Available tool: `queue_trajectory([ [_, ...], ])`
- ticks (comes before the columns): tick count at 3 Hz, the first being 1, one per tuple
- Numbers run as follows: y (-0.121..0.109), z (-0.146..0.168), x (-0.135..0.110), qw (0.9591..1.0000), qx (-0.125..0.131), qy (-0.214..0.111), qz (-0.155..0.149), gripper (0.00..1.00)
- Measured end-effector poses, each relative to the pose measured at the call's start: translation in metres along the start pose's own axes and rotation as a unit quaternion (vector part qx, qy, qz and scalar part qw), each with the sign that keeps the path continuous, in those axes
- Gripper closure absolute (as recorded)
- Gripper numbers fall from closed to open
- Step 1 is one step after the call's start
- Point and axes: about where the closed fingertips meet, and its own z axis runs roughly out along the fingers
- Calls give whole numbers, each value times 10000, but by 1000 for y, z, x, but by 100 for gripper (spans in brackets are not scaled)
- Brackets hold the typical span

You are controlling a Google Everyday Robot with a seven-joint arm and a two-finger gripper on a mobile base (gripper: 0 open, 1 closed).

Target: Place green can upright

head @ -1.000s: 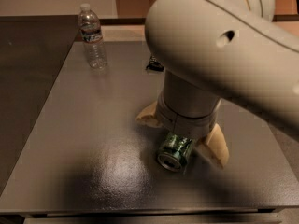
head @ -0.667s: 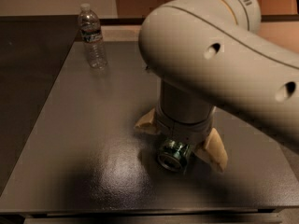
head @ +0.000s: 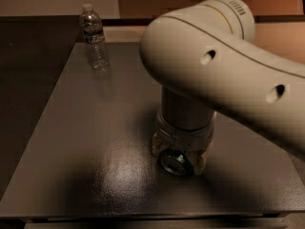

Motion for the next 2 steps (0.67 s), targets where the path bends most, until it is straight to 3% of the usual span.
queue_trajectory([
  [1, -1, -2, 4, 9999, 26, -51, 83, 64],
  [2, -6, -19, 13, 9984, 292, -192, 456, 87],
])
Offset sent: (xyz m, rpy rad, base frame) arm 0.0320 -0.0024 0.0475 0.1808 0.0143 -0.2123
